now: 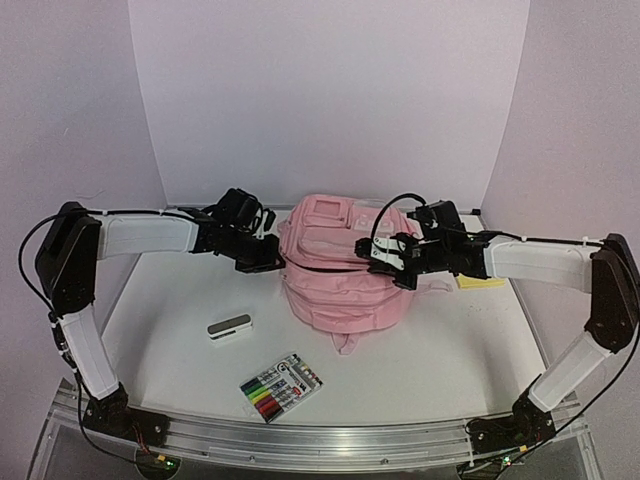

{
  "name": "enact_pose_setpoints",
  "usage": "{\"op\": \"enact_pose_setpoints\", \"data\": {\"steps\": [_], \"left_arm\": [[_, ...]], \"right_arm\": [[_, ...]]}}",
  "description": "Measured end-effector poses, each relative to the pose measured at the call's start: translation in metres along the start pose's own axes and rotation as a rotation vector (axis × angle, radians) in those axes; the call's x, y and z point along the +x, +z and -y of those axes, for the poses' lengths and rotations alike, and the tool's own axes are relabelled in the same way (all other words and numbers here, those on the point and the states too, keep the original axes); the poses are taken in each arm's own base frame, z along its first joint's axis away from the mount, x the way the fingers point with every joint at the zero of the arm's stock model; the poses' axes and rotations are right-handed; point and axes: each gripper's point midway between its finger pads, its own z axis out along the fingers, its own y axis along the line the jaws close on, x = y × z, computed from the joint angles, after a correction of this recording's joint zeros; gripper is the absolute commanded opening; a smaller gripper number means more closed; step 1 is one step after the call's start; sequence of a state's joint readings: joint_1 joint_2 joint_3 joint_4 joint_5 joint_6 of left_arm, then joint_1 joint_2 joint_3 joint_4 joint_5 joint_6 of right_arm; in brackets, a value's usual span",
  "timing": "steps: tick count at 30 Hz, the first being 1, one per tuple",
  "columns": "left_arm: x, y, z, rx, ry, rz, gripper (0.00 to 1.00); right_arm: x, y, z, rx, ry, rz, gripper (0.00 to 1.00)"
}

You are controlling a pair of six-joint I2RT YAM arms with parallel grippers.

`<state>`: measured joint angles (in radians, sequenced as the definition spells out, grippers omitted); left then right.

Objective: Pack the student bag
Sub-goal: Unzip the student bag at the center of the board.

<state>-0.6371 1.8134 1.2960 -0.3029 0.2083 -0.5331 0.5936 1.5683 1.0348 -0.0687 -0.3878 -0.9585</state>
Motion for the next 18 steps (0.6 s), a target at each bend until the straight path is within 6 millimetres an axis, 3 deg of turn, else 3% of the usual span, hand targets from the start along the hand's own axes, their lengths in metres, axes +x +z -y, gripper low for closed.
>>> {"op": "enact_pose_setpoints", "data": {"steps": [6,15,18], "left_arm": [[-0.024,0.018,-0.008,0.001,0.051,0.024,0.0],[-0.077,0.047,-0.015,-0.01,0.166,0.074,0.0],[-0.087,0.052,-0.02,-0.022,0.179,0.07,0.07]], "right_arm": [[0.002,-0.004,0.003,0.014,-0.022,-0.004,0.0],[0.007,-0.016,0.011,0.051,-0.035,-0.017,0.0],[0.006,-0.016,0.011,0.052,-0.03,-0.014,0.0]]}}
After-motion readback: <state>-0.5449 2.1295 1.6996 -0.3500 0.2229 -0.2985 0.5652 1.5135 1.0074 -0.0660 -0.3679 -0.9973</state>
